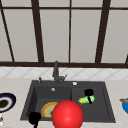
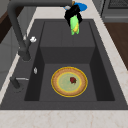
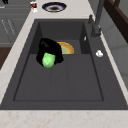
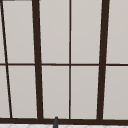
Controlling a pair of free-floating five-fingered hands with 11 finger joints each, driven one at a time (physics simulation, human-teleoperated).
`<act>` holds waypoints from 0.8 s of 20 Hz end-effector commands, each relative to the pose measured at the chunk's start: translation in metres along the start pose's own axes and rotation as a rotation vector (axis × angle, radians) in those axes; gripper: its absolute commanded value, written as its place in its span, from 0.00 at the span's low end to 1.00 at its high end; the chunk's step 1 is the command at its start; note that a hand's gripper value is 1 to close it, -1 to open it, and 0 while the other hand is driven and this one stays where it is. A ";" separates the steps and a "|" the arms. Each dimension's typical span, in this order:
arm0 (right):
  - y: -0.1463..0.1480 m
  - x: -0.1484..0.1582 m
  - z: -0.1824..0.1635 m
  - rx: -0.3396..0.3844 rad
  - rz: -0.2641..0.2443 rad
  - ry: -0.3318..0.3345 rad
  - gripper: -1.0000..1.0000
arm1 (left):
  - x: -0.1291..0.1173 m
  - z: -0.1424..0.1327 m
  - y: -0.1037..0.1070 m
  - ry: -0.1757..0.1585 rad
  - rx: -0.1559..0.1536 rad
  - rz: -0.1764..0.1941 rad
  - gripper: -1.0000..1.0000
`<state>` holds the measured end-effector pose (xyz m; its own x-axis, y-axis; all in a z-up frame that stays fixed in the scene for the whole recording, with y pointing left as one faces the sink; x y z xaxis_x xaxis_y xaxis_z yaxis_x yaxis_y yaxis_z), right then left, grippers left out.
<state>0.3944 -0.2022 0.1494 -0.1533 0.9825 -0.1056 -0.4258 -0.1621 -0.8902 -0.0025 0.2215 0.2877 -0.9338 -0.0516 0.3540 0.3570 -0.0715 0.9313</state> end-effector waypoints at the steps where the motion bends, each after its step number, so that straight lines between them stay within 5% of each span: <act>1: -0.001 -0.021 0.006 0.004 -0.033 0.043 1.00 | 0.000 0.000 0.000 0.000 0.000 0.000 0.50; 16: -0.006 -0.106 0.036 0.009 -0.027 0.046 1.00 | 0.000 0.000 0.000 0.000 0.000 0.000 0.50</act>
<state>0.3838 -0.2922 0.1752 -0.1490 0.9825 -0.1119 -0.4305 -0.1663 -0.8872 -0.0025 0.2215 0.2877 -0.9338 -0.0516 0.3540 0.3570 -0.0715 0.9313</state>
